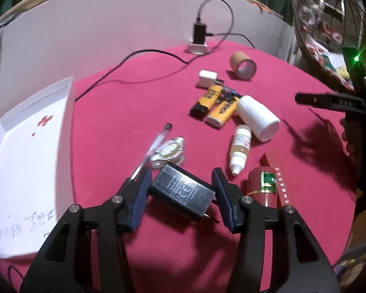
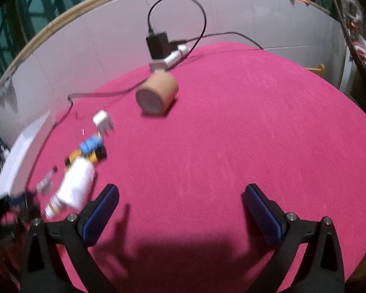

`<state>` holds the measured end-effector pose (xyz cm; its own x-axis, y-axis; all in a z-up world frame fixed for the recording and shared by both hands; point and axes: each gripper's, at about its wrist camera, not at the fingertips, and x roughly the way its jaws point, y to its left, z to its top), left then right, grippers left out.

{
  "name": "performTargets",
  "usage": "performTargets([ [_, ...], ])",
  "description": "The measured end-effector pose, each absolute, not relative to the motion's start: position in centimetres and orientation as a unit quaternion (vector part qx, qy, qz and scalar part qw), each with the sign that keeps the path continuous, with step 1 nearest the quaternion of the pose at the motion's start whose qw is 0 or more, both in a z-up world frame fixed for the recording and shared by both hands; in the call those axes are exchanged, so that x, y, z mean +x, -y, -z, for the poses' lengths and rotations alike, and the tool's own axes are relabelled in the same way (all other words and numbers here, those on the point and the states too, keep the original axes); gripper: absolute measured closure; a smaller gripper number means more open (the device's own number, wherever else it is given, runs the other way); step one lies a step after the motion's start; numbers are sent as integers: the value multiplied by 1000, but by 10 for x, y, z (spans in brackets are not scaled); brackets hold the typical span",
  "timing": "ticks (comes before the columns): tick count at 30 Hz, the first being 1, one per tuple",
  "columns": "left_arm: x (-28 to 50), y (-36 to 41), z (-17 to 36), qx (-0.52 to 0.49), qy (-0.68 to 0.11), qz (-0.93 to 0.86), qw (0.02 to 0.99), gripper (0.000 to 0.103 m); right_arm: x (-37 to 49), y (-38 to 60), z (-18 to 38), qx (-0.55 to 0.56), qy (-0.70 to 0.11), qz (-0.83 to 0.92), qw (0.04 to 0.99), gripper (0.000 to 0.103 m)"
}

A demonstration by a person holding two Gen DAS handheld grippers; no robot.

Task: Organize rigid objects
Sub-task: 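Close the right gripper around the tan tape roll while the left gripper holds the charger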

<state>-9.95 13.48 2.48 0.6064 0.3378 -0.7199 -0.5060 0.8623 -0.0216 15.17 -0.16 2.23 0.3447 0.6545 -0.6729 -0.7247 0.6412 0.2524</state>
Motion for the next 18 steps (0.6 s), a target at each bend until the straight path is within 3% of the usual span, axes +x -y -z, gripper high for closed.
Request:
performTargets([
  [7,-116,-144,-40,-152,-337,-255,893,52,185,-59,-47,-37,-385,-394,834,0],
  [15,-129,-154,-46,-184,-315,-259,894,52,210,-123,-18,-27,-438,-339,832,1],
  [18,-133,-154,-47,-185,-313,-264,894,52,211,-134,-11,-39,-438,-315,841,14],
])
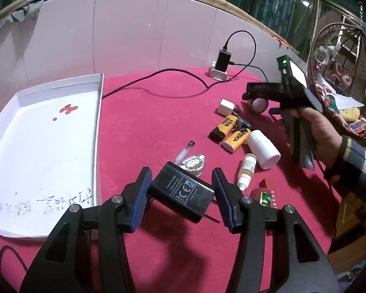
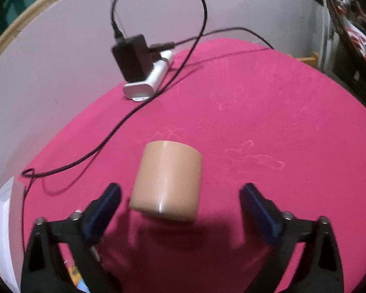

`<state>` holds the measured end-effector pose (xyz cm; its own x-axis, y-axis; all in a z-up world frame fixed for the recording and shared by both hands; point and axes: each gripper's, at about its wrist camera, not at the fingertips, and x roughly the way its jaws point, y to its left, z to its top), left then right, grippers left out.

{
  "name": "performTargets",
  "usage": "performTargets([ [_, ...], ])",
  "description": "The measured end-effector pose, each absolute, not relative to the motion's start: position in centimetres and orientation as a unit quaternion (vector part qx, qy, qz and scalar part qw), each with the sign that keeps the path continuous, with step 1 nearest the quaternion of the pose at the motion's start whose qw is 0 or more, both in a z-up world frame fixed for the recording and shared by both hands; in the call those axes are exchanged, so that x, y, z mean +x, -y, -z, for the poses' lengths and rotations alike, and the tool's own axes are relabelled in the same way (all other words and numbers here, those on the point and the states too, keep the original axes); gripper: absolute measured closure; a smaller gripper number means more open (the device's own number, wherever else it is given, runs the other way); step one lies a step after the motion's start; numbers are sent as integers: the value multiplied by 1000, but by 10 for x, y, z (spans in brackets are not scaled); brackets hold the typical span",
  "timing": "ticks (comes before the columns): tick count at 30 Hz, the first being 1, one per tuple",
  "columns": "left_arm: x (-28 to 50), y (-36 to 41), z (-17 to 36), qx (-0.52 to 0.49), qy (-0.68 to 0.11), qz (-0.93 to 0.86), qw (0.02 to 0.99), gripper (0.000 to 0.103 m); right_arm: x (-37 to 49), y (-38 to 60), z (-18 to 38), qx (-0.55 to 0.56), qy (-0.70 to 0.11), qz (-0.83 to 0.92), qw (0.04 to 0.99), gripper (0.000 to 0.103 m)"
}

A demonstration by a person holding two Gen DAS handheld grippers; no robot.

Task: Organize rigid objects
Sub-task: 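Close the right gripper around the tan tape roll while the left gripper holds the charger, then carry the charger and tape roll with both grippers over the white tray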

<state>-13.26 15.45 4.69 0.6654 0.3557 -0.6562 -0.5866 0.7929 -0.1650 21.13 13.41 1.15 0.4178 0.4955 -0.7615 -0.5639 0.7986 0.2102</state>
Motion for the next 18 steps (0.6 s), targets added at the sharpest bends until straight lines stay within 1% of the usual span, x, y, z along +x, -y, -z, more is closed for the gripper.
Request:
performTargets([
  [1,-133,-155,-47,-185,-312,-265,893,52,210,-138,-12,-51,-430,-313,845,31],
  [3,-135,-156,-47,-187,-310,-268,893,52,206,-142,-14,-71,-424,-322,844,54],
  [9,-142,-156,-54,-189,-299,-279,893,52,192,-119,-23,-51,-419,-358,833,54],
  [18,-169,-163,-81,-199,-256,-309,894,52,117,-57,-81,-13,-329,-455,827,54],
])
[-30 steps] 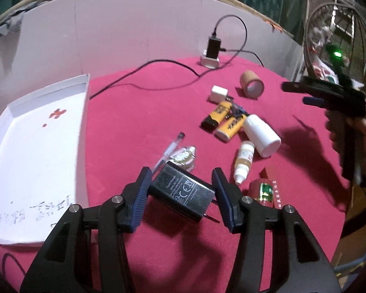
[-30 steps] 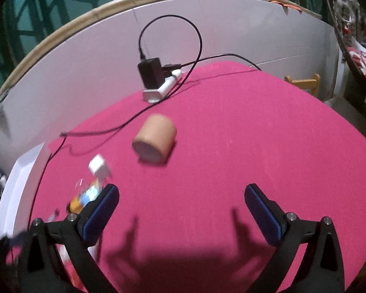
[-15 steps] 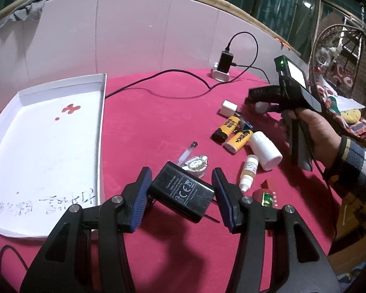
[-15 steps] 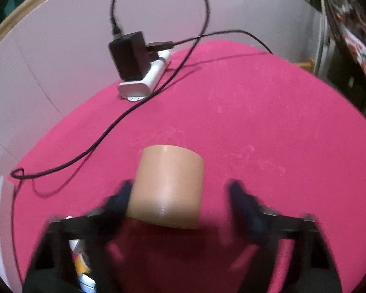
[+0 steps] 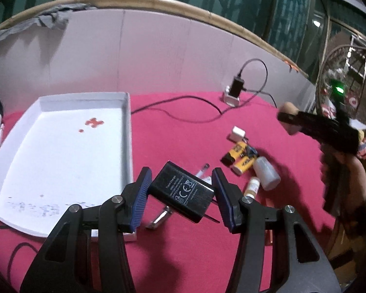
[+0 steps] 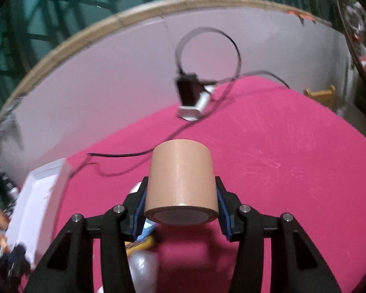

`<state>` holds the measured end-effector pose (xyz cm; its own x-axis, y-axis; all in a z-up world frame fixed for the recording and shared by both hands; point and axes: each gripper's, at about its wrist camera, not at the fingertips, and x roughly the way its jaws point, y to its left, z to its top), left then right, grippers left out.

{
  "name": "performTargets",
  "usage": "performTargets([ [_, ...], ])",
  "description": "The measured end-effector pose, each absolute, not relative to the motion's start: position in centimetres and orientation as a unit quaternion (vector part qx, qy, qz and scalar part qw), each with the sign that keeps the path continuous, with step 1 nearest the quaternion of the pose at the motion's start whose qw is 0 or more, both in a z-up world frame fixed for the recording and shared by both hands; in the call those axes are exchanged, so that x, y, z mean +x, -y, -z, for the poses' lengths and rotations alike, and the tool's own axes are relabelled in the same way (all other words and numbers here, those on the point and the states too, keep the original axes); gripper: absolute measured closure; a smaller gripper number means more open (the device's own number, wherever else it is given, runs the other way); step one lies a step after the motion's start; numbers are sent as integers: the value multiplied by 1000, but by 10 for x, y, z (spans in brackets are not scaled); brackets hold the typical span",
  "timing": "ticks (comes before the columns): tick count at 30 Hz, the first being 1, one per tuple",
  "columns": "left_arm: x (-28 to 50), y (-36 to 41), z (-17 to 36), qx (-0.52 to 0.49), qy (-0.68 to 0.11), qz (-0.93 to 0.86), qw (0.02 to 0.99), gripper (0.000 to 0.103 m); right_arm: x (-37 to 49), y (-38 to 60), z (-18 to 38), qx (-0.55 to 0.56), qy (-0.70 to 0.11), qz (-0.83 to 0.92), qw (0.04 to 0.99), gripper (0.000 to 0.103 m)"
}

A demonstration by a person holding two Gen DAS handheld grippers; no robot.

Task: Organize rigid objects
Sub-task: 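Carry the charger and tape roll with both grippers over the white tray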

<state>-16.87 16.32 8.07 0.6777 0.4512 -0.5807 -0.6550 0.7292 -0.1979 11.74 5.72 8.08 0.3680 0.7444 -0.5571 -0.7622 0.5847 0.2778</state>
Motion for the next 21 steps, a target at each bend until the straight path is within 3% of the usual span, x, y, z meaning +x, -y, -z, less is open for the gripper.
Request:
performTargets([
  [21,-235,-178,-110,-201,-202,-397,872,52,-5,-71,-119,-60,-274,-595,753,54],
])
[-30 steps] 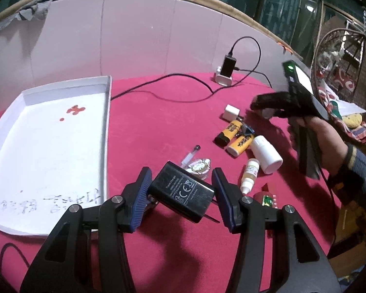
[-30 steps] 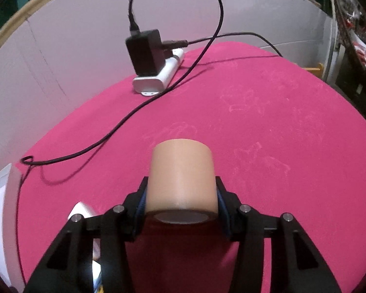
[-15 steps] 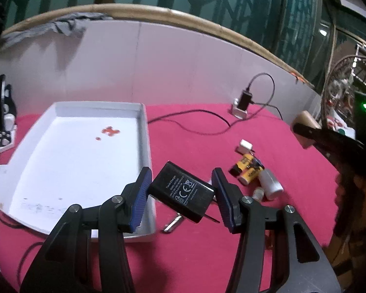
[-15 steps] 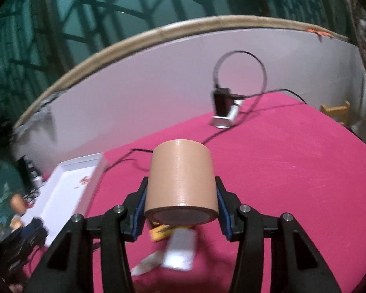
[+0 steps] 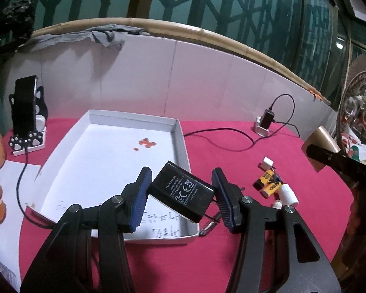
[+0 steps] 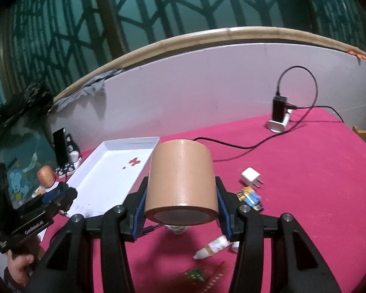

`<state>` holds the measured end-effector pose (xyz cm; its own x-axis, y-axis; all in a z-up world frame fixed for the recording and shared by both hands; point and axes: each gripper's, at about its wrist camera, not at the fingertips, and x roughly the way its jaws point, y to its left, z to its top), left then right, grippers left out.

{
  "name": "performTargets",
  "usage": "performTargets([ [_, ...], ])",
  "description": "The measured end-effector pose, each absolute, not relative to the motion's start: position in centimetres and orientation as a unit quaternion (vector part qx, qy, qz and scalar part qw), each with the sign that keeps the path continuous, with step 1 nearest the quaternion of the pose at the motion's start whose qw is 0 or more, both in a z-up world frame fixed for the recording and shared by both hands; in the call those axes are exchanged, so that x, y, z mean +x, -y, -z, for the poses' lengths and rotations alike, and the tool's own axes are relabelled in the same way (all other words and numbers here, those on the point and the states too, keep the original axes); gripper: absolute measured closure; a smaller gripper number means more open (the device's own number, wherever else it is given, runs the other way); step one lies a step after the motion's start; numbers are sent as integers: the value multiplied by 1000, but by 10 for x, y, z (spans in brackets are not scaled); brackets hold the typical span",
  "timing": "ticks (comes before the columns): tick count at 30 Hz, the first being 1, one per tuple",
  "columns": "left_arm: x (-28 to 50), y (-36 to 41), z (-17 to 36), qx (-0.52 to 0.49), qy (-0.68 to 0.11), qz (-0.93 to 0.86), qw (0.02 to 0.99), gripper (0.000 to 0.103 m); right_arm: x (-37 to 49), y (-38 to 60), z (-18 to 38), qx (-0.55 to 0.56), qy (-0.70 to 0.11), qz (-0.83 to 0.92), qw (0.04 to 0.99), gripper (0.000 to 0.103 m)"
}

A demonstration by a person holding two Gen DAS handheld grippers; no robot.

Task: Organize rigid objects
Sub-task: 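Carry the charger and tape roll with both grippers over the white tray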

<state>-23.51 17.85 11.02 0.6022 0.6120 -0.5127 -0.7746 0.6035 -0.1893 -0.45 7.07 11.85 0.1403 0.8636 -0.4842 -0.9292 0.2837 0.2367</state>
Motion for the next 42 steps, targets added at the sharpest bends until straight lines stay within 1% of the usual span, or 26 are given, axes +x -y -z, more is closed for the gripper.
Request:
performTargets([
  [21,-280,-199,-113,-206,-192,-454,845,52,-71,-118,-128,-117,-248,-653,706,54],
  [32,-294,-227,-118,-197,-197,-487,828,52,-97,-158,-126,-141,-252,-675,679,54],
  [42,-294,-266,-110,-207,-222,-503,809,52,-110,-194,-120,-155,-260,-672,676,54],
])
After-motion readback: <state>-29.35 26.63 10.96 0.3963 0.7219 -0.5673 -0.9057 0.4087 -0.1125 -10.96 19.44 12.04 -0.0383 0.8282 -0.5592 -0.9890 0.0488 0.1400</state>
